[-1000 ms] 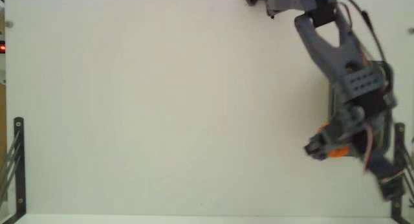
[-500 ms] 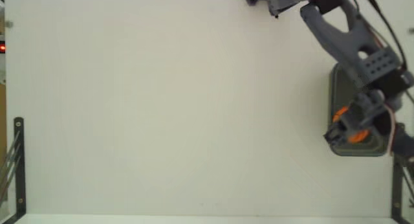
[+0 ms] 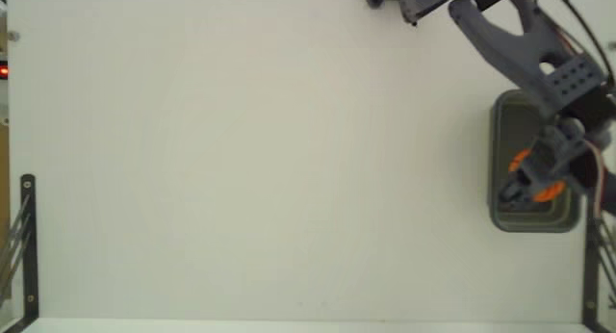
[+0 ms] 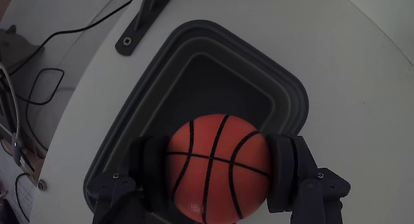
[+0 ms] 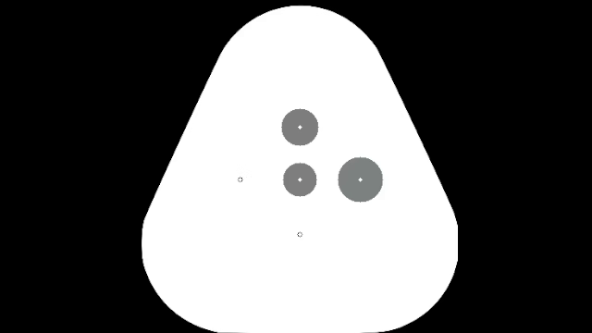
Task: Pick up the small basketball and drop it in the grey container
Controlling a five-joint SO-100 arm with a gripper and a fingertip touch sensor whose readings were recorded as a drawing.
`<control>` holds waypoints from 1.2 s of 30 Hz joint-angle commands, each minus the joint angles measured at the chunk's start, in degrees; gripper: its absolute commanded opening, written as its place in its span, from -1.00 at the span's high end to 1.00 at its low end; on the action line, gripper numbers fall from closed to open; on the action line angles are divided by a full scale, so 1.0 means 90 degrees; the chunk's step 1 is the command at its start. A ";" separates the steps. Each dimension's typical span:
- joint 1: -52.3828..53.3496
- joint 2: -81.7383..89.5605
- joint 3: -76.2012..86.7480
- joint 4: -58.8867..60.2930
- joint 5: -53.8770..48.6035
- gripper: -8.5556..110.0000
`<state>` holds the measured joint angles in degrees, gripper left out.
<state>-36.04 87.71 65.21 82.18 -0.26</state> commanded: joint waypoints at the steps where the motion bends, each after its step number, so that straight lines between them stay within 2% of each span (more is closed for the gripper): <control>1: -0.0152 0.0598 0.0076 -0.0053 0.0029 -0.53; 33: -0.0152 0.0598 0.0076 -0.0053 0.0029 -0.53; 34: -0.0152 0.0598 0.0076 -0.0053 0.0029 -1.00; 36: -0.0152 0.0598 0.0076 -0.0053 0.0029 -1.00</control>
<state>-36.56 88.24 65.21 82.18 -0.26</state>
